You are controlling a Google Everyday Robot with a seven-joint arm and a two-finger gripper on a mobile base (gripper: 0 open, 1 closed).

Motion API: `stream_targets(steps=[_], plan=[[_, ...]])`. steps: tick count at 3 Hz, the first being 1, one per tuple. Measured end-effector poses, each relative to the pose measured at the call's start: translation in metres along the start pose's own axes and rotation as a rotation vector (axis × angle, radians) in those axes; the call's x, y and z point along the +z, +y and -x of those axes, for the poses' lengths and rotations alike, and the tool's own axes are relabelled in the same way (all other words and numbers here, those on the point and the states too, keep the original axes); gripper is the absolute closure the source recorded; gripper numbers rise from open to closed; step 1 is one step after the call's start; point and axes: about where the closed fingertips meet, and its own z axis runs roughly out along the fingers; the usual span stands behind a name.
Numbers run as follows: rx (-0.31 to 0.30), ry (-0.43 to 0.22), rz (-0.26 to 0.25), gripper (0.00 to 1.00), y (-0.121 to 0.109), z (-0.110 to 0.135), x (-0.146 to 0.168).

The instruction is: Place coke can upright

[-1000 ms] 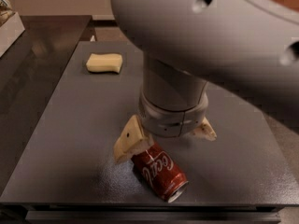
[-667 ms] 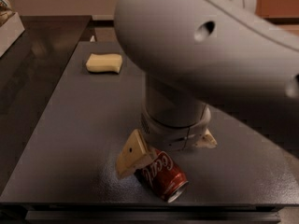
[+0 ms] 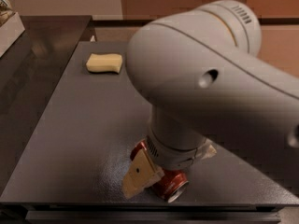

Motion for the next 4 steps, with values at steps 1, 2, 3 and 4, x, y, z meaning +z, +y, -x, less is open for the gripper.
stream_targets(steps=[1, 2, 3, 4], plan=[[-0.016, -0.011, 0.017, 0.0, 0.0, 0.0, 0.011], [-0.025, -0.036, 0.045, 0.17, -0.003, -0.001, 0.02], [-0.018, -0.052, 0.069, 0.41, -0.003, -0.002, 0.024], [0.004, -0.054, 0.071, 0.65, -0.002, -0.005, 0.02]])
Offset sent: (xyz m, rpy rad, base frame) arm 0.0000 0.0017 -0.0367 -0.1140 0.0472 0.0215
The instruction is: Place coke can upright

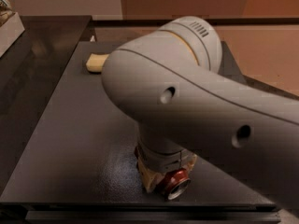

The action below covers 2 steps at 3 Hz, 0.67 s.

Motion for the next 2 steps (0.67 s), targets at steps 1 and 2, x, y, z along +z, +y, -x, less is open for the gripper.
stream_targets(steps=[1, 2], plan=[[0.089, 0.027, -0.044, 0.87, -0.004, -0.01, -0.02], [0.248, 0.061, -0.117, 1.0, -0.008, -0.027, -0.047]])
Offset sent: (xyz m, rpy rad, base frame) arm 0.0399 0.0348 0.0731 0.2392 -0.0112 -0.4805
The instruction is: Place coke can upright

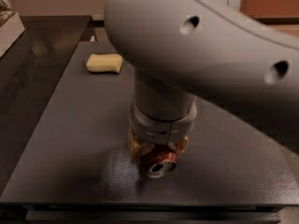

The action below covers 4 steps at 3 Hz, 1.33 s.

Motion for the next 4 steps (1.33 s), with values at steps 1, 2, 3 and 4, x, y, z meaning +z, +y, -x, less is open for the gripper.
stream_targets(steps=[1, 2, 3, 4], plan=[[0.186, 0.018, -0.093, 1.0, -0.006, -0.016, -0.016], [0.393, 0.04, -0.214, 1.0, -0.008, -0.024, -0.025], [0.583, 0.075, -0.328, 1.0, -0.009, -0.034, -0.034], [0.749, 0.118, -0.424, 1.0, -0.015, -0.046, -0.045]])
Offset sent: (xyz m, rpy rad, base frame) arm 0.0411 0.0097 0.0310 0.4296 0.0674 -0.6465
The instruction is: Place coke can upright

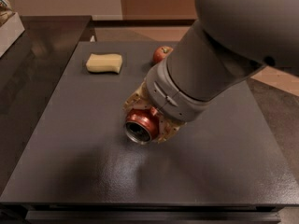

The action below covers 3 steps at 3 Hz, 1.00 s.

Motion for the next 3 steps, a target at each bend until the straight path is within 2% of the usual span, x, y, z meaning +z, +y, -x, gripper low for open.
stream_targets(steps=[1, 2, 3], plan=[[-0.002, 0.0, 0.0, 1.0, 0.0, 0.0, 0.0], [0.057, -0.079, -0.021, 1.0, -0.001, -0.004, 0.0], [0.178, -0.202, -0.035, 1.0, -0.001, -0.021, 0.008]])
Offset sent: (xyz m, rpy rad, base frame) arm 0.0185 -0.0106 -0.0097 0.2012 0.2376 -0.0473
